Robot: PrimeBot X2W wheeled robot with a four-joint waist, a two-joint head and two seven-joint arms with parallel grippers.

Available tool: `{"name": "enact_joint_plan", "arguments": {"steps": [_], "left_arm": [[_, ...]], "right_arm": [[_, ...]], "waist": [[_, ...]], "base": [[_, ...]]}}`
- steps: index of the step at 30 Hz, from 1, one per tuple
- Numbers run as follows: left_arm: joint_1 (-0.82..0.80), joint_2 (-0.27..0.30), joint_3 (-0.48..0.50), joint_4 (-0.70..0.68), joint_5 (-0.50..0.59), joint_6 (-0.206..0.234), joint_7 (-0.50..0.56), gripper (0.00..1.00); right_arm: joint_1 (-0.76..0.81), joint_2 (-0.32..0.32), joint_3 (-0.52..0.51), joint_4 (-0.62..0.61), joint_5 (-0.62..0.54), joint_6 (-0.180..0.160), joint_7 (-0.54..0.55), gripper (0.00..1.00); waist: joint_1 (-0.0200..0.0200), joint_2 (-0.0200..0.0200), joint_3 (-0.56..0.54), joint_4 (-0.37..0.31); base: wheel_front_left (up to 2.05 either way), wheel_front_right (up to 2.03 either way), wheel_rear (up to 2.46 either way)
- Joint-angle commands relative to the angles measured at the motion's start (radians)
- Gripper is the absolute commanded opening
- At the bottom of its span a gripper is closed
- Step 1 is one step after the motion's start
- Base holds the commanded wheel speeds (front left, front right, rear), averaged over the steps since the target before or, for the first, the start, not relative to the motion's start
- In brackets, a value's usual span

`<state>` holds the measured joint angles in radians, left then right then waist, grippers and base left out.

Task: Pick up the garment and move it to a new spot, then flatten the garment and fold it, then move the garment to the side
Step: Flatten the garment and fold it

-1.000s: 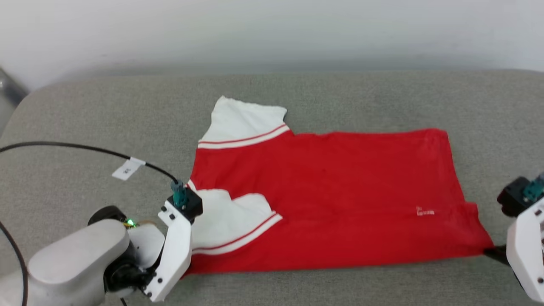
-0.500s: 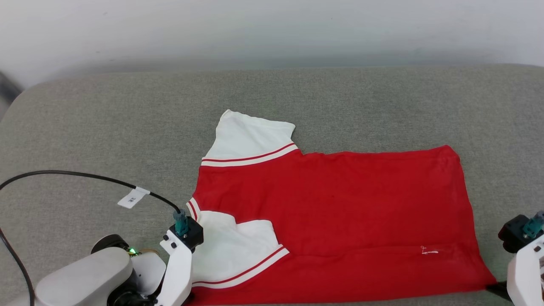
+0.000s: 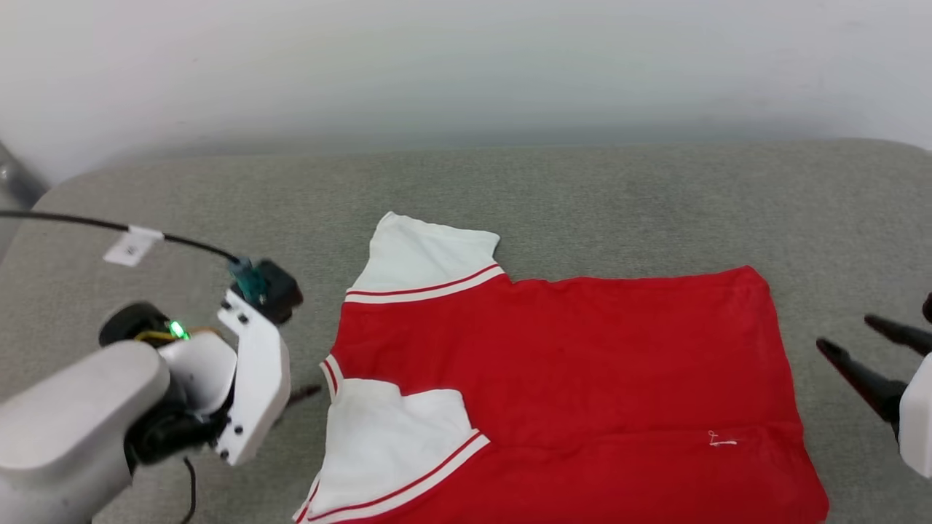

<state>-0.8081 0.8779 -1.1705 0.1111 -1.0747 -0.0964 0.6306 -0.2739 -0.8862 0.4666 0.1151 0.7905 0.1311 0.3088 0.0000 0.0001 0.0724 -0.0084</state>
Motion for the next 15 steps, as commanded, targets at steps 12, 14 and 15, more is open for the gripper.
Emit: {"name": "enact_joint_plan", "arguments": {"steps": [12, 14, 15], "left_arm": [[-0.222, -0.075, 0.109, 0.144, 0.162, 0.059, -0.171, 1.0], [-0.259, -0.098, 0.124, 0.184, 0.156, 0.061, -0.161, 1.0], [-0.283, -0.106, 0.13, 0.203, 0.157, 0.057, -0.155, 1.0]], "right_arm": [[0.113, 0.359, -0.353, -0.182, -0.37, -0.001, -0.347, 1.0], [0.147, 0.432, -0.397, -0.23, -0.425, -0.001, -0.377, 1.0], [0.162, 0.468, -0.414, -0.258, -0.452, -0.001, -0.39, 1.0]], "waist": [[0.0, -0.0001, 0.1, -0.1], [0.0, -0.0001, 0.132, -0.116], [0.0, -0.0001, 0.149, -0.123]], "base": [[0.0, 0.0, 0.0], [0.0, 0.0, 0.0], [0.0, 0.0, 0.0]]}}
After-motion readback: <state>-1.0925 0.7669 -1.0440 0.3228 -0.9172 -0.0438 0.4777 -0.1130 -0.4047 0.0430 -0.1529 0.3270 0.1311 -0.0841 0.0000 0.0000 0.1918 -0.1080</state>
